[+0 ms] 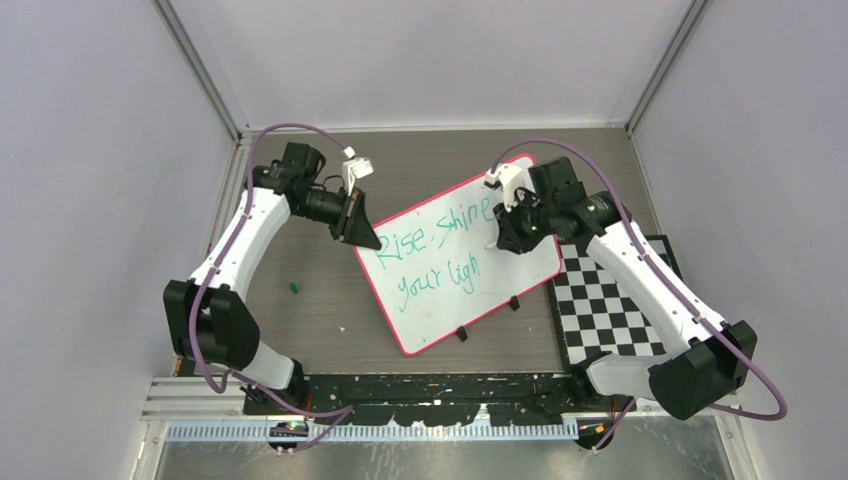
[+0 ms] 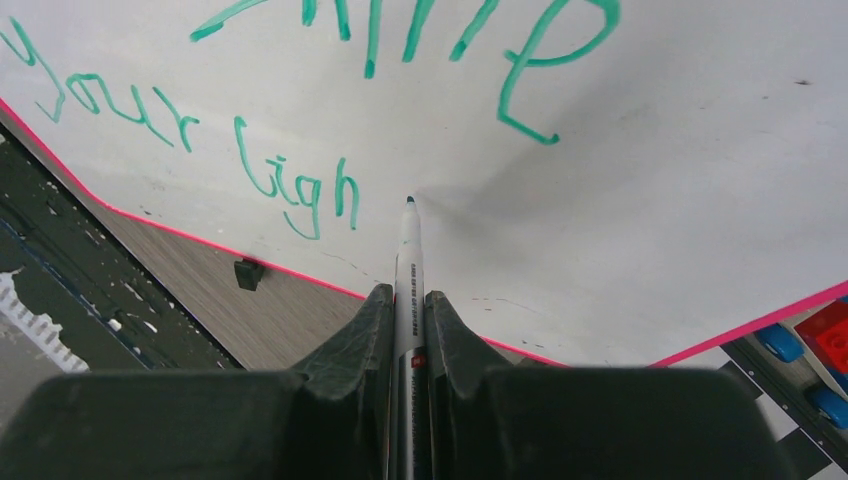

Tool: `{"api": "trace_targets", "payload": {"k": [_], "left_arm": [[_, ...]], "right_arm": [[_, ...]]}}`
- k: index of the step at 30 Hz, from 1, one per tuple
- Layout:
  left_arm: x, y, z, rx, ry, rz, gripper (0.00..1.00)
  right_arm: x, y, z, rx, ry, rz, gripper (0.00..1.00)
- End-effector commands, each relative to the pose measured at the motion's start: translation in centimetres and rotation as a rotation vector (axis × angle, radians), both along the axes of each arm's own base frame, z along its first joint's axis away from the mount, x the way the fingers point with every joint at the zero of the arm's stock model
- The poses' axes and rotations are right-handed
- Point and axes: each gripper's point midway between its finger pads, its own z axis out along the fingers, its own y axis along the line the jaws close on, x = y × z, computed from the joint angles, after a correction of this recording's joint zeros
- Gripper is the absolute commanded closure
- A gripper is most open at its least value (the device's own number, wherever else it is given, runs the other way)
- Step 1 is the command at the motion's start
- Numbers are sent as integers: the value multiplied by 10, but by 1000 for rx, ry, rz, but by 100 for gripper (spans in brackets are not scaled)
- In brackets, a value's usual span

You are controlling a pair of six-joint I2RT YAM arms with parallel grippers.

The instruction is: Write a sentence on the whiteboard

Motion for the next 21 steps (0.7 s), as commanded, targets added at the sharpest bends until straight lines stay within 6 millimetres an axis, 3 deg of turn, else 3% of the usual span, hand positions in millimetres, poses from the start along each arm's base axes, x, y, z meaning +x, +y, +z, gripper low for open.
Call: {"api": "trace_targets", "payload": {"k": [1, 14, 21], "left_arm": [[-9, -8, -20, 51, 13, -62, 100], [-9, -7, -20, 53, 12, -61, 100], [-8, -7, -21, 54, 13, -62, 100]], "right_arm": [[8, 6, 23, 54, -45, 8, 100], [5, 17, 22, 99, -14, 46, 100], [14, 11, 6, 53, -17, 20, 100]]}}
